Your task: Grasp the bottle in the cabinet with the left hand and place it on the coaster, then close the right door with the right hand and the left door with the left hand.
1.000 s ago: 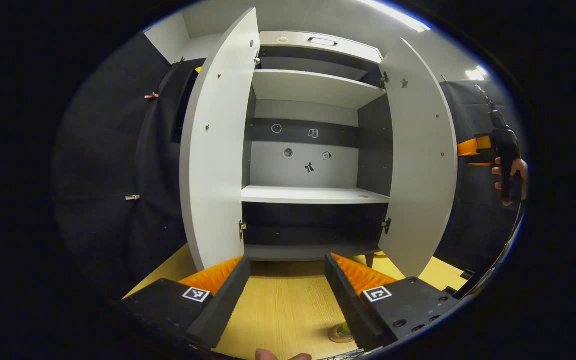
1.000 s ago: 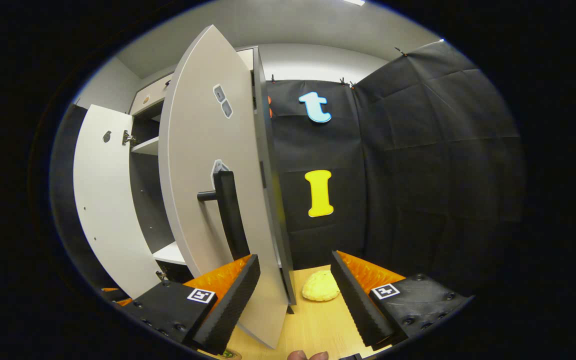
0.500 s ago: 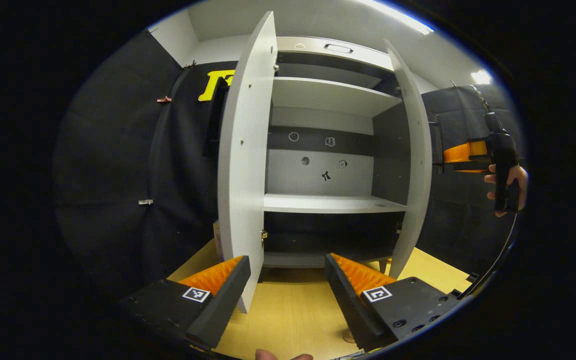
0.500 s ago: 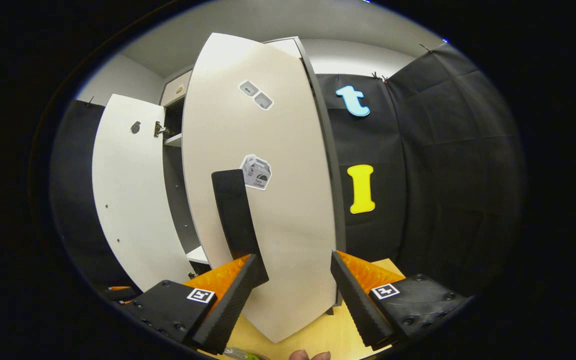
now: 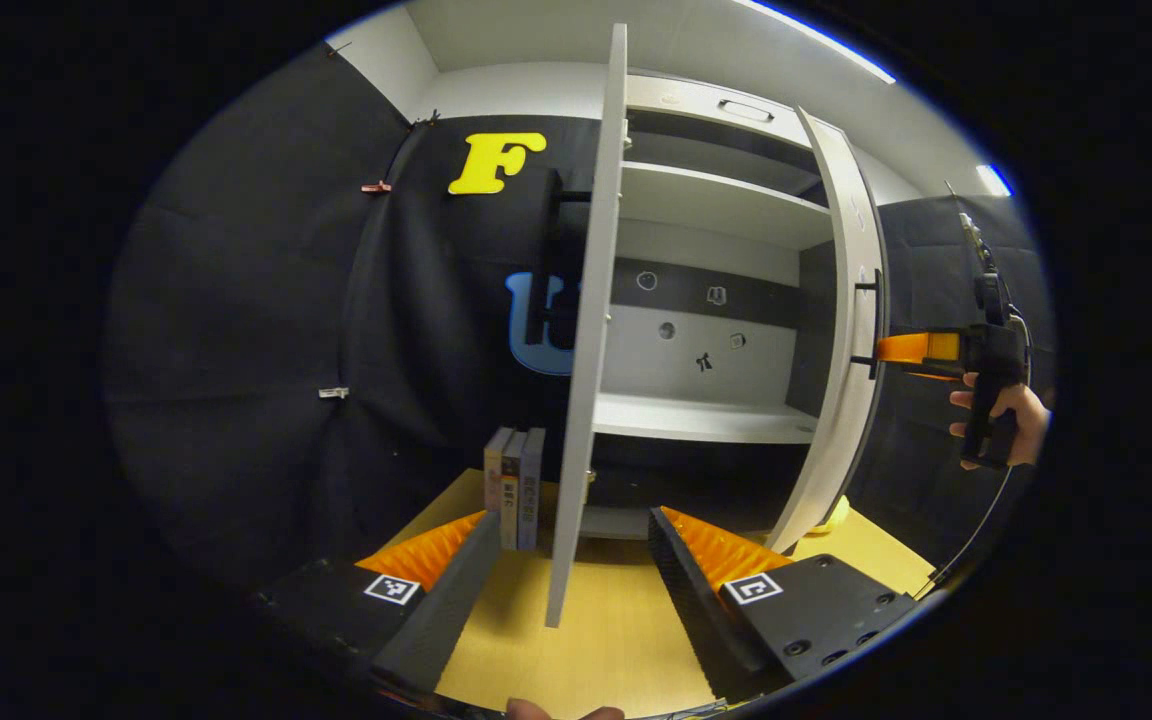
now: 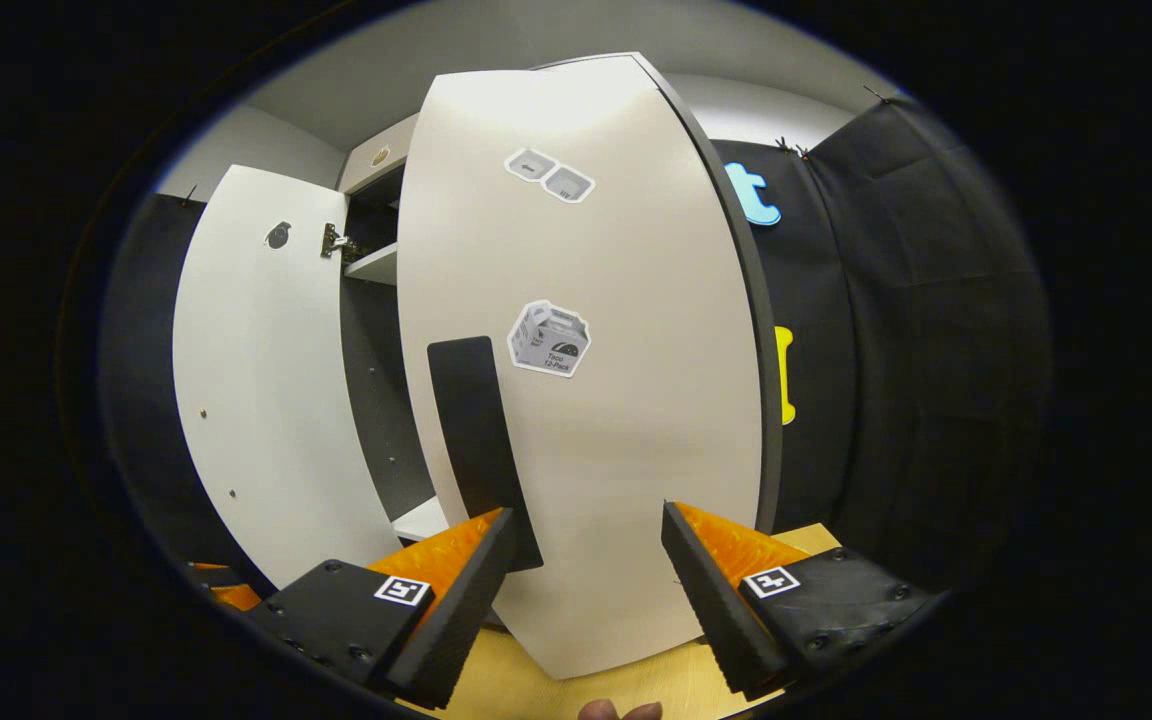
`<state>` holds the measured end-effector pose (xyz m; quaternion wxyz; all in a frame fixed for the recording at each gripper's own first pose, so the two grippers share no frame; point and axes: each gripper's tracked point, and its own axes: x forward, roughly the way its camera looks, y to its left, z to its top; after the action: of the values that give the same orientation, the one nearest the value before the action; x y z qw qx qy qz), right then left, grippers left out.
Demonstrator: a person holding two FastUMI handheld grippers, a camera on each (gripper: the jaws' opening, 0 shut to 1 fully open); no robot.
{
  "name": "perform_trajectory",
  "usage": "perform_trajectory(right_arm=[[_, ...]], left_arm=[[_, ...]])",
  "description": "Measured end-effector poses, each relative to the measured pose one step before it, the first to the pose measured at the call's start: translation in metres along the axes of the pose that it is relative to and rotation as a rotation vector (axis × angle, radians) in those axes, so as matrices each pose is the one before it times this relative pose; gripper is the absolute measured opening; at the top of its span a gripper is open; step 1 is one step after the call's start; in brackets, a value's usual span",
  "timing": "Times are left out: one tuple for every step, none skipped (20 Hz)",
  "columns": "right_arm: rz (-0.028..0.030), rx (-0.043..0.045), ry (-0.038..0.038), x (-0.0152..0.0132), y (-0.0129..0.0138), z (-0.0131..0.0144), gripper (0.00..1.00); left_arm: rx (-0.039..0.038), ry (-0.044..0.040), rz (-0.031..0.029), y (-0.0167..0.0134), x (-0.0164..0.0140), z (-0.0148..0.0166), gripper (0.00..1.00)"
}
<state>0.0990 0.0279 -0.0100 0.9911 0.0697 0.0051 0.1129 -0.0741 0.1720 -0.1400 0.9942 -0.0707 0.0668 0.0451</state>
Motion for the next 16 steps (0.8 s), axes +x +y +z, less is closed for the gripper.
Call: perform_trajectory(right_arm=[[-0.0046, -0.00536, -0.00235, 0.00272, 0.00102, -0.00044, 0.98], [-0.00403, -0.00361, -0.00094, 0.00318, 0.00137, -0.00028, 0.98], [-0.0042, 0.00022, 0.00078, 0.00344, 0.0014, -0.00052, 0.98], [-0.00417, 0.00008, 0.00092, 0.00378, 0.0023, -0.00068, 0.98], [-0.0045, -0.00179, -0.00172, 0.00312, 0.00175, -0.00019, 0.98], [-0.00416, -0.00531, -0.00244, 0.00386, 0.00123, -0.00022, 0.98], [-0.00504, -0.00511, -0.00285, 0.00377, 0.00148, -0.00022, 0.98], [-0.00504, -0.00622, -0.00209, 0.0033, 0.00136, -0.00014, 0.98], [-0.00591, -0.00515, -0.00044, 0.00293, 0.00128, 0.00015, 0.98], [-0.00824, -0.00222, 0.0024, 0.00185, 0.00029, -0.00081, 0.98], [-0.011, 0.00056, 0.00368, 0.00064, 0.00054, -0.00001, 0.98], [-0.01261, -0.0007, 0.00313, 0.00094, -0.00024, 0.00017, 0.98], [-0.01349, -0.00428, 0.00135, -0.00152, -0.00044, 0.00055, 0.98], [-0.01, -0.00983, 0.00901, -0.00255, 0.0001, -0.00131, 0.98], [-0.00624, -0.00928, 0.00549, -0.00447, -0.00006, -0.00285, 0.98], [-0.00373, -0.00667, -0.00381, -0.0055, 0.00015, 0.00023, 0.98]], left_arm=[[0.01413, -0.00154, 0.01465, 0.00751, 0.00033, 0.00375, 0.95], [0.01431, 0.00059, 0.01022, 0.00825, 0.00247, 0.00204, 0.95], [0.00687, 0.00221, 0.00249, 0.00575, 0.00161, 0.00162, 0.95], [0.00338, 0.00052, 0.00155, 0.00523, 0.00168, 0.0009, 0.94], [-0.00021, -0.00136, 0.0047, 0.00651, 0.00206, 0.00349, 0.95], [-0.00102, -0.00208, 0.00231, 0.00671, 0.00157, 0.00344, 0.95], [-0.00294, -0.0019, 0.00162, 0.00613, 0.0032, 0.00488, 0.95], [-0.00656, -0.00369, 0.00219, 0.00534, 0.00247, 0.0015, 0.95], [-0.00873, -0.00576, 0.00292, 0.0058, 0.00272, 0.00482, 0.95], [-0.00865, -0.00888, 0.00244, 0.00377, 0.00353, 0.0048, 0.95], [-0.00892, -0.00869, 0.00215, 0.00399, 0.00488, 0.0072, 0.95], [-0.00835, -0.00924, -0.00226, 0.00168, 0.00628, 0.0056, 0.94], [-0.00777, -0.00885, -0.00627, 0.00015, 0.00625, 0.00631, 0.94], [-0.0065, -0.00575, -0.00845, 0.00108, 0.00572, 0.00362, 0.95], [-0.00362, -0.00559, -0.00834, -0.00054, 0.00504, 0.00328, 0.95], [0.00035, -0.00301, -0.00767, -0.00092, 0.00643, 0.00322, 0.94]])
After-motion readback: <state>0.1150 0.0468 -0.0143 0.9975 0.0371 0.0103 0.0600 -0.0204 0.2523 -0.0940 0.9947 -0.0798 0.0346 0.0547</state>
